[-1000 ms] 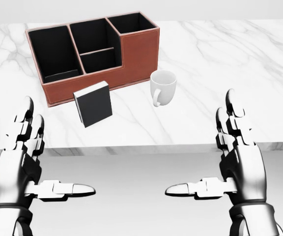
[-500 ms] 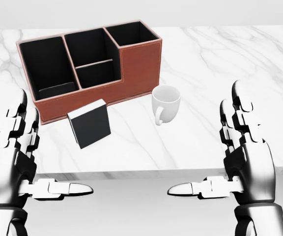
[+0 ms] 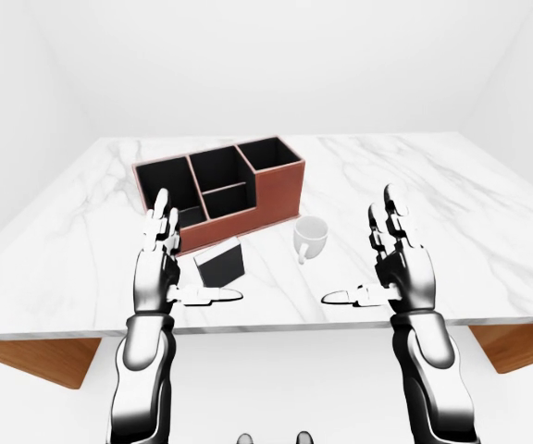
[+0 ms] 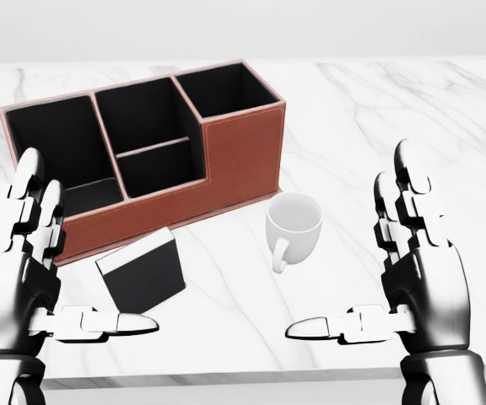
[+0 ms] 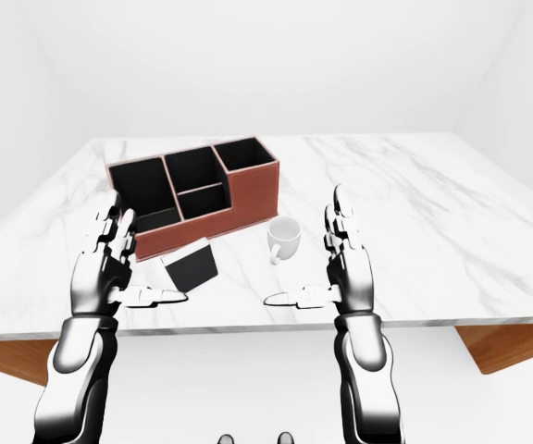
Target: Pick up the book and place it in the front compartment of the caddy.
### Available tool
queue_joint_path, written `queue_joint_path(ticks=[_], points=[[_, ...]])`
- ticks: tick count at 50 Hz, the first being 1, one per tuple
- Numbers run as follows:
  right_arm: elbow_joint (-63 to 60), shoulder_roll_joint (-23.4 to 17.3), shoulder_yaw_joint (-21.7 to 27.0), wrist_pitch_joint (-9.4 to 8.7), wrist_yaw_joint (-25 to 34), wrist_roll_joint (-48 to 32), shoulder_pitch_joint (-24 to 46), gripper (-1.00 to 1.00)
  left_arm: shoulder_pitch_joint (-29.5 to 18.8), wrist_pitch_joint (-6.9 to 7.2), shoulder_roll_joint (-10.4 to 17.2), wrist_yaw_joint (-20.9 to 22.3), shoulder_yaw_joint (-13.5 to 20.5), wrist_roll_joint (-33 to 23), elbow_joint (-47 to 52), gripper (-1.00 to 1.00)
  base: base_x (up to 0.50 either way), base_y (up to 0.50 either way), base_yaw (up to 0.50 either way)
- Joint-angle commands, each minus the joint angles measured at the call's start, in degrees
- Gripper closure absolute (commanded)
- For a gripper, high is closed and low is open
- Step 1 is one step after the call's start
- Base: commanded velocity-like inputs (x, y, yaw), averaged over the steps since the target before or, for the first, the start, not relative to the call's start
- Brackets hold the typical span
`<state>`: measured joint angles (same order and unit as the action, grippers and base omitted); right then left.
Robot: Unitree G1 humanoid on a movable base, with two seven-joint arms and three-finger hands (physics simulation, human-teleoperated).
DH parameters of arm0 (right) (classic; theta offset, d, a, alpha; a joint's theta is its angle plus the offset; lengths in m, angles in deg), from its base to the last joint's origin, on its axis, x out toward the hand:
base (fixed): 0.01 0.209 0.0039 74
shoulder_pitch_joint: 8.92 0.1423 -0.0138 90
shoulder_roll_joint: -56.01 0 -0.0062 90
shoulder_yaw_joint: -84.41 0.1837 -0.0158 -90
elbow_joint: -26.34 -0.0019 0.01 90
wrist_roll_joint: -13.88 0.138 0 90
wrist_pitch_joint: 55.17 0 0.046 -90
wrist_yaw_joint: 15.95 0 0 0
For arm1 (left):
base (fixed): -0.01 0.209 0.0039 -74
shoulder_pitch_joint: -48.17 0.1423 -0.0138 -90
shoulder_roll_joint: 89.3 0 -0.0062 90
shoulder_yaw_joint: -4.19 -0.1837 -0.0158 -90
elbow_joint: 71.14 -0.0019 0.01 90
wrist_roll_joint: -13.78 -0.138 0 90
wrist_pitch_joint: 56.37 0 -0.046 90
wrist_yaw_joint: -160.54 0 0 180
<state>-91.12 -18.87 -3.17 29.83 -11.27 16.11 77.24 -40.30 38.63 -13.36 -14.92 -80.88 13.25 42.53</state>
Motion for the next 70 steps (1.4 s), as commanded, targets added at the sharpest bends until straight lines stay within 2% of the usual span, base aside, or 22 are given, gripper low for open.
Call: queue_joint_path(ticks=[1,11,38,53,70], points=[[0.15,-0.01,0.07,0.0,-0.04,0.22,0.06,-1.0,0.16,0.0,-0.02,0.03,0.03,-0.06,0.09,-1.0,0.0,0.0,0.0],[-0.98,-0.09,-0.31,0.0,0.8,0.14,-0.77,-1.0,0.18,0.0,-0.05,0.01,-0.11,-0.08,-0.2,-1.0,0.0,0.04,0.0],[-0.46,0.08,-0.15,0.0,0.43,-0.21,-0.6,-1.0,0.5,0.0,-0.1,0.15,-0.17,-0.09,0.2,-1.0,0.02,0.49,0.0],[-0.77,0.14,-0.24,0.0,0.76,1.21,-0.82,-1.0,0.35,0.0,-0.06,0.15,-0.13,-0.1,-0.04,-1.0,0.02,0.01,0.0],[-1.16,0.07,-0.62,0.0,1.01,1.12,-1.13,-1.0,0.26,0.0,-0.04,0.16,-0.08,-0.05,-0.07,-1.0,0.49,0.0,0.0]])
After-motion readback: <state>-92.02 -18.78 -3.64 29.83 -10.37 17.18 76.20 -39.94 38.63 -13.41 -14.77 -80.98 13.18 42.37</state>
